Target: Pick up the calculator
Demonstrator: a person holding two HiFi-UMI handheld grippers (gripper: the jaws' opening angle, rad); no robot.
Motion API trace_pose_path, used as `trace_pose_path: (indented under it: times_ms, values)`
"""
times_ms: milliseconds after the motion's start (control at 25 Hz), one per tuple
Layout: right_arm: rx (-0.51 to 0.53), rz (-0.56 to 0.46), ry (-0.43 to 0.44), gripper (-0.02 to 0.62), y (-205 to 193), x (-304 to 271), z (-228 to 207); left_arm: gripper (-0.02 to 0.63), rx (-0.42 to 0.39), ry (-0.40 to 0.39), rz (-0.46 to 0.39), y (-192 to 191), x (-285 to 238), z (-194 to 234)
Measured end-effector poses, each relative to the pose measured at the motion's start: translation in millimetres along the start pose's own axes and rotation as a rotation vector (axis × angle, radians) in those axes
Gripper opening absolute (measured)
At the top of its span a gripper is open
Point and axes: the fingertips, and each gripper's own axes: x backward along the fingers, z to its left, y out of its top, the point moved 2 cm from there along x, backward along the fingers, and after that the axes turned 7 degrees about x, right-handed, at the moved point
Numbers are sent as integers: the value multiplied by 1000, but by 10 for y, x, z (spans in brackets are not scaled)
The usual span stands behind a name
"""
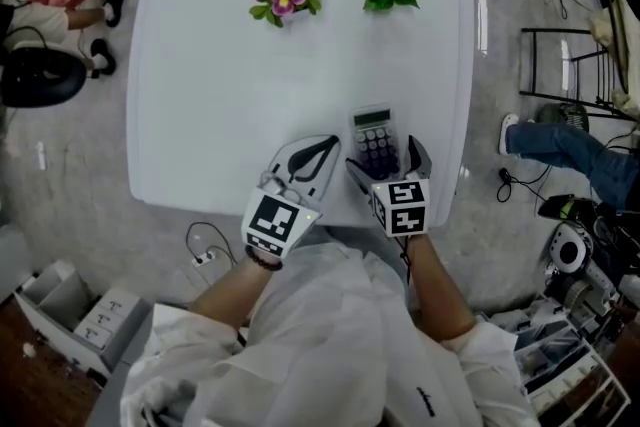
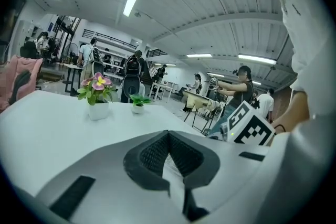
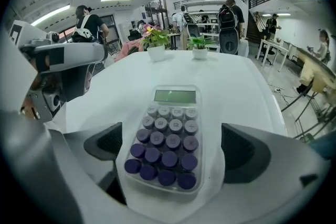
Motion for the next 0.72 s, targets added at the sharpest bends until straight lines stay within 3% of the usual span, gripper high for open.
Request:
trace_pose_path:
  times_ms: [360, 720]
  values:
    - [14, 67, 11, 578, 1, -182, 71, 17, 20, 17, -9, -37, 60, 98]
    - [28, 125, -33, 578, -36, -258, 85, 17, 36, 28, -18, -57, 129, 136]
